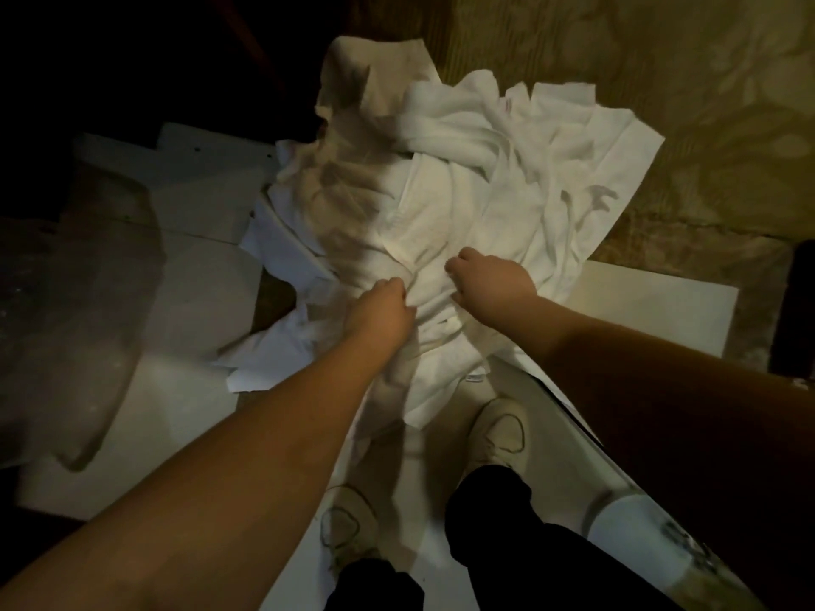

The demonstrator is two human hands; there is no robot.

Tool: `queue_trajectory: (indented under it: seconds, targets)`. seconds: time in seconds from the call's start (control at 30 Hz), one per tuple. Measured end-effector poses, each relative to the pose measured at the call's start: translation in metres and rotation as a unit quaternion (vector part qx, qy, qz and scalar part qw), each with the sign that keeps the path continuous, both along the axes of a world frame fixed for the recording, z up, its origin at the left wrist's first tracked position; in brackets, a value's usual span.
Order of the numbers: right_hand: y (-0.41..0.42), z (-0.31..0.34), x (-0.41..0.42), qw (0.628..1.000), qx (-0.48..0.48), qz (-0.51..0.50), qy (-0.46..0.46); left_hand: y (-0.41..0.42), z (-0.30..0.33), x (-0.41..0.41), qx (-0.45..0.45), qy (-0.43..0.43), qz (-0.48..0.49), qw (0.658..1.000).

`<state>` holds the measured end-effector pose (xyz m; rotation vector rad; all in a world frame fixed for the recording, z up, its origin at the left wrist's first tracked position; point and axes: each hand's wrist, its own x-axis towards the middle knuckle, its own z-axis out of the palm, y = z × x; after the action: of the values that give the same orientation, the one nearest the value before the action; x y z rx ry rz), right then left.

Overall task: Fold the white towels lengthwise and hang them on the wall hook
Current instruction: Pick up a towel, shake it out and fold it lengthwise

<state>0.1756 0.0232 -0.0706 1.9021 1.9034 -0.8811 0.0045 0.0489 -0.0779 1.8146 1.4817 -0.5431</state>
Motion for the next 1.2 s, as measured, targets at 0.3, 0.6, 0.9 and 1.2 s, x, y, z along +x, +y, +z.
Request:
queue_trajectory:
  seconds: [0.3,0.6,0.9,1.2]
  targets:
    - [-0.055,0.050,-0.005,0.999,0.028,0.019,-0.019,-0.048,0.053,-0.011,-0.087,-0.033,-0.034,0.995]
    - [-0.086,0.183,-0.015,0.993,0.084,-0.063,0.046,-0.073,0.182,-0.062,-0.001,-0.114,-0.054,0.992]
    - [-0.084,0.363,-0.060,0.987,0.130,-0.065,0.064,-0.092,0.354,-0.060,-0.029,-0.300,0.067,0.951]
    - [-0.116,0.501,-0.081,0.978,0.198,-0.071,0.011,-0.124,0.459,-0.107,0.132,-0.123,0.004,0.984]
